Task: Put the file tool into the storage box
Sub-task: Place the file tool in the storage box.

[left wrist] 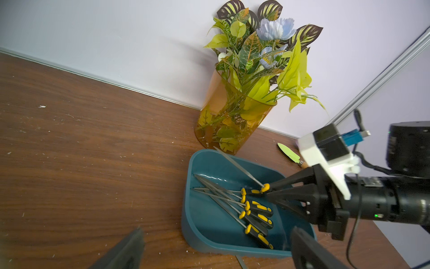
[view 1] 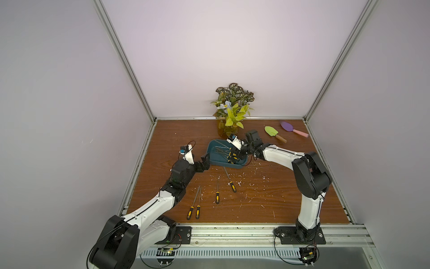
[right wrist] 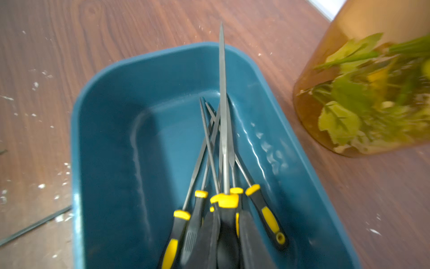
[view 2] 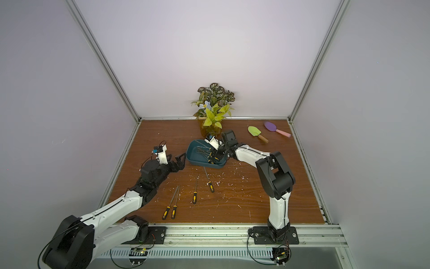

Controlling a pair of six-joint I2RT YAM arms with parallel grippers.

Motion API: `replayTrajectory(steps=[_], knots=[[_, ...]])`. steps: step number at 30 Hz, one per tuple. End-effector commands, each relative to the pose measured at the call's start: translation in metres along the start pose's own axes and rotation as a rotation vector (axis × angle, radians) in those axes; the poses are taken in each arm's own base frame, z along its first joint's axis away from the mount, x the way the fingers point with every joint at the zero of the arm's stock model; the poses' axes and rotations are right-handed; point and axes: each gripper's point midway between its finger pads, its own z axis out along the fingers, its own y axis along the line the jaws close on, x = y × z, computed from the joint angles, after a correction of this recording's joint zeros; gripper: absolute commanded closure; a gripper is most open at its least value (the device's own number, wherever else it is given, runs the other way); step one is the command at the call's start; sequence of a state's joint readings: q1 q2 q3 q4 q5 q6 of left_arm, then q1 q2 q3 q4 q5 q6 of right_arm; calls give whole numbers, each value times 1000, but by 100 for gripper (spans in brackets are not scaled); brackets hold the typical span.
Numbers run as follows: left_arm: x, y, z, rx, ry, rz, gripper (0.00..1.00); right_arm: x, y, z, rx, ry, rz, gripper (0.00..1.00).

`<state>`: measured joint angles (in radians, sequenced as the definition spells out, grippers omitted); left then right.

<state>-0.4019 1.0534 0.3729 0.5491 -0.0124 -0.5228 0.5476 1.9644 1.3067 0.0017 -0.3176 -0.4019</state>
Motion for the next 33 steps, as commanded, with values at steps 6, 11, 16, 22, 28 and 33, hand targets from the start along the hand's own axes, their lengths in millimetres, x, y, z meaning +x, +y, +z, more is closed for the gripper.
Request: replayTrajectory(steps=[6, 11, 16, 22, 28, 33], knots=[[2, 6, -1, -26, 1, 17, 0, 4, 8, 7, -65, 48, -29, 73], [4, 7, 1, -28, 10, 19, 0, 4, -3, 4, -2, 50, -23, 52], [8, 8, 4, -34, 23, 19, 0, -17, -11, -17, 66, -7, 1, 38], [14, 9, 9, -38, 53, 20, 0, -52, 1, -66, 126, -132, 88, 19], [24, 14, 18, -59, 93, 32, 0, -43, 30, -105, 200, -201, 280, 23], [31, 20, 22, -83, 111, 28, 0, 3, 63, -124, 190, -234, 482, 30]])
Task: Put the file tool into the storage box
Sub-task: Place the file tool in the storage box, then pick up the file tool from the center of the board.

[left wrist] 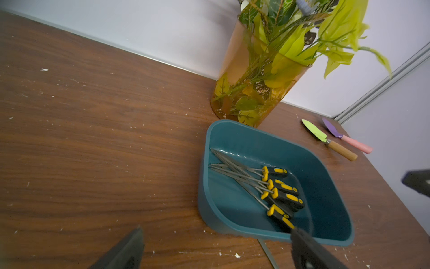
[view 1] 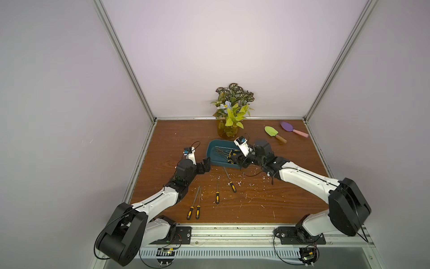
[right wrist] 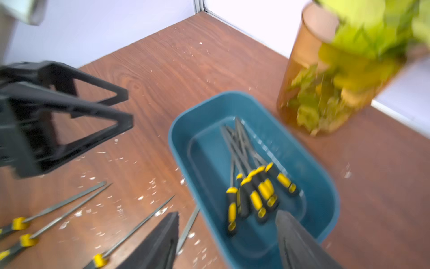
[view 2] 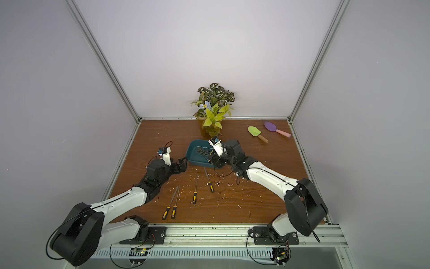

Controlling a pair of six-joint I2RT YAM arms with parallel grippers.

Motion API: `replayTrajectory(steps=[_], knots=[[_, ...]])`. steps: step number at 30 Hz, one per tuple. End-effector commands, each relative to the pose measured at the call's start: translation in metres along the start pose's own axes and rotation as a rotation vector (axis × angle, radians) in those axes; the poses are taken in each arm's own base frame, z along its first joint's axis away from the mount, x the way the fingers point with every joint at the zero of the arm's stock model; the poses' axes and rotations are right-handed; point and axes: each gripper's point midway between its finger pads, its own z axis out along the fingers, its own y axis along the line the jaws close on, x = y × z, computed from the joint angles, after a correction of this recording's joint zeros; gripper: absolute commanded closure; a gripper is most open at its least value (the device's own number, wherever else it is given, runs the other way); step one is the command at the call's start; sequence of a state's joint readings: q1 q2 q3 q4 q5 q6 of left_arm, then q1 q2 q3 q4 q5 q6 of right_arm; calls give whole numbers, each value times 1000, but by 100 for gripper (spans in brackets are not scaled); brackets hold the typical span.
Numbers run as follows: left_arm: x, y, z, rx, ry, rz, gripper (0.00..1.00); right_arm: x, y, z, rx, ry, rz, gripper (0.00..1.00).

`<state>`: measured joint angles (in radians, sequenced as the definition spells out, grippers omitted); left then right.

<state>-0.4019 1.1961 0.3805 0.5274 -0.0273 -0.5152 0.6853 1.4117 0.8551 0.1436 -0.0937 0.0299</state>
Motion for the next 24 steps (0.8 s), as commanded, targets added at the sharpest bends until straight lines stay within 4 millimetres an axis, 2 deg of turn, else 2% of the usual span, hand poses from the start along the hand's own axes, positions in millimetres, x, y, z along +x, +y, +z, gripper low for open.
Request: replayTrajectory(steps=[1, 6, 10, 17, 24], knots=[[-12, -4, 4, 5, -23, 4, 0, 27, 2, -17, 55, -26, 196, 31], [-10, -7, 5, 25, -18, -11, 0, 76, 23, -37, 142, 28, 218, 33], [-13, -7, 2, 25, -28, -13, 0, 99, 34, -43, 160, 28, 254, 36], [-19, -9, -4, 33, -51, -16, 0, 119, 59, -29, 130, 58, 230, 36], [-21, -9, -5, 28, -59, -8, 0, 125, 79, -6, 115, 108, 173, 36]])
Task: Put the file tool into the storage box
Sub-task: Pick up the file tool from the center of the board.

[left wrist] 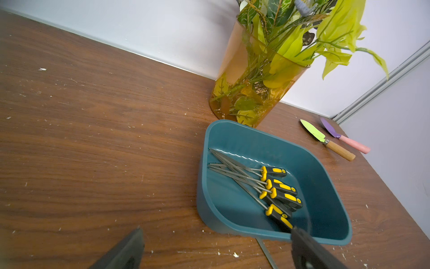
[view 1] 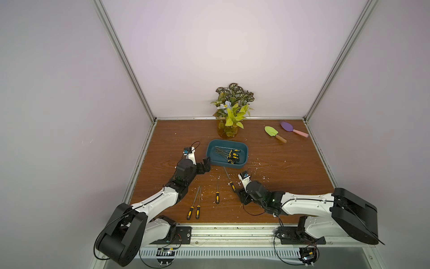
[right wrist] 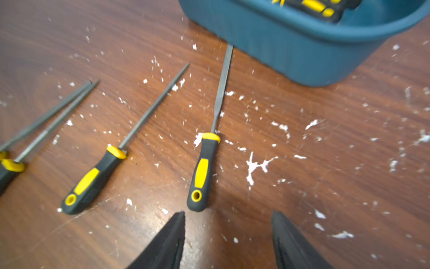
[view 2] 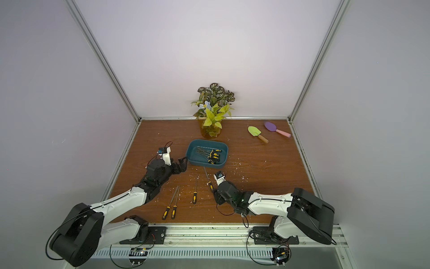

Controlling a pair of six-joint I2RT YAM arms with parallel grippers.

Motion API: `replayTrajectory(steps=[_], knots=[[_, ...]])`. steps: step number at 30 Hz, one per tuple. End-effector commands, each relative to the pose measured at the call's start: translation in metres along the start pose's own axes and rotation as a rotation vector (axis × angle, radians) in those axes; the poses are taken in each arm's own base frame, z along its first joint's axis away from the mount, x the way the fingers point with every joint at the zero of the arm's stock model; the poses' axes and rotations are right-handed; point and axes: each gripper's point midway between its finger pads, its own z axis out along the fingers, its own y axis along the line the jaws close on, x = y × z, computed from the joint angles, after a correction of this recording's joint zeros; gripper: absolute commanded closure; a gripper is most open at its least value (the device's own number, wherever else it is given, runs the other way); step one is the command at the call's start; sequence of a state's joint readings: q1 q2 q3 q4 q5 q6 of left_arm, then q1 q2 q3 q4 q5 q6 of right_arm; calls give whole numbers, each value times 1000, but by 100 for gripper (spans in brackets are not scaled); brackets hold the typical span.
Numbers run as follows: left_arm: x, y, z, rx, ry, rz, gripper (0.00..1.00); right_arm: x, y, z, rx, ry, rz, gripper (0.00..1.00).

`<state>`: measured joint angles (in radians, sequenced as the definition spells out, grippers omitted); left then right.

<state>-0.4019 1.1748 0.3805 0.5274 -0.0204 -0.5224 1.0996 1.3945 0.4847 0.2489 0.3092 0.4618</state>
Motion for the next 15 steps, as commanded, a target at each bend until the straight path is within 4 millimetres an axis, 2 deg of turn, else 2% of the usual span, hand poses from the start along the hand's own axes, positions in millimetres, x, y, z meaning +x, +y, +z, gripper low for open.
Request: replayTrajectory(steps=[1, 15], knots=[[-15, -4, -2, 9, -43, 3, 0, -30, 14, 3, 0, -80, 11, 36], [-12, -3, 1, 8, -30, 2, 0, -11, 22, 29, 23, -19, -37, 39]])
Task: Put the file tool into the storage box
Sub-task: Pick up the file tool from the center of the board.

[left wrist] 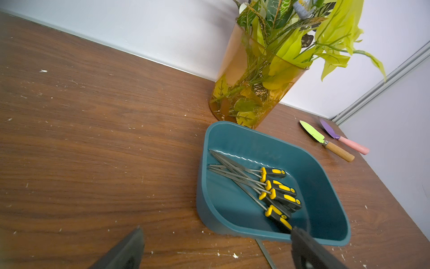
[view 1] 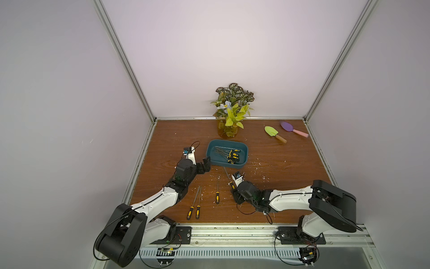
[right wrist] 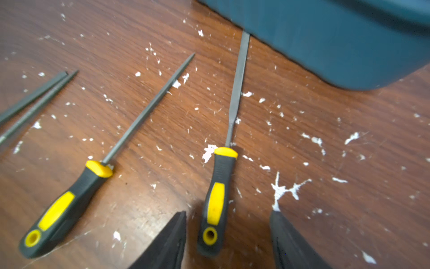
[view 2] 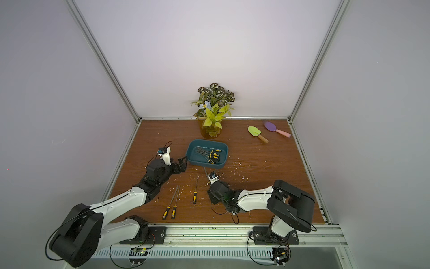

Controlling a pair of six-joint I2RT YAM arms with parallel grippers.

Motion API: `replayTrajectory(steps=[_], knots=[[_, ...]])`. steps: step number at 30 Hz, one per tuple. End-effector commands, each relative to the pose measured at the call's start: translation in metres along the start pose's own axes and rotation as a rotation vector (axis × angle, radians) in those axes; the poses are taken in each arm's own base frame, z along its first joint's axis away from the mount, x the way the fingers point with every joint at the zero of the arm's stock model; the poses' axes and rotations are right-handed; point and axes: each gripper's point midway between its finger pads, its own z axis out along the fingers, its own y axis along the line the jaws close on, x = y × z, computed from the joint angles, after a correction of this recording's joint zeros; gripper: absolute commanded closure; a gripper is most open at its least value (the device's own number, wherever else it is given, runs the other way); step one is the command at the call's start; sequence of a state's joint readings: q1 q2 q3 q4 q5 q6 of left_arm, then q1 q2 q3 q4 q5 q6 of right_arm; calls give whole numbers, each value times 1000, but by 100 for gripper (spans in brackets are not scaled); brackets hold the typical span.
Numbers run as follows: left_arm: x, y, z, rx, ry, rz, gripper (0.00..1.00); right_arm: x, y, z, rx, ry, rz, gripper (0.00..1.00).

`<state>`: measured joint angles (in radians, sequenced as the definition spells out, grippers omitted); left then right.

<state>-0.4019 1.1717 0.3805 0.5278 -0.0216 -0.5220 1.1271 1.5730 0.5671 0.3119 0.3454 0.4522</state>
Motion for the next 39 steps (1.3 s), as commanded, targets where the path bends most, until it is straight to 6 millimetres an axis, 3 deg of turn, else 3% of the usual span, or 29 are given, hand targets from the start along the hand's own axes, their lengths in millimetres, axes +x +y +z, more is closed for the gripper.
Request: replayTrajectory(steps=[1, 9, 17, 28, 32, 39], knots=[[-11, -4, 1, 8, -27, 1, 0, -12, 7, 2, 11, -30, -10, 40], [-10, -5, 2, 16, -22, -1, 0, 2, 3, 9, 114, 22, -98, 50], [-8, -4, 4, 11, -14, -2, 0, 4, -2, 4, 176, 41, -151, 79], [-9, -2, 3, -3, -21, -1, 0, 19, 0, -12, 202, 61, -226, 94], [-14, -3, 0, 0, -34, -3, 0, 8, 4, -26, 149, 5, -247, 93], [-33, -7, -16, 9, -95, 2, 0, -47, 13, -59, 76, -135, -367, 93]])
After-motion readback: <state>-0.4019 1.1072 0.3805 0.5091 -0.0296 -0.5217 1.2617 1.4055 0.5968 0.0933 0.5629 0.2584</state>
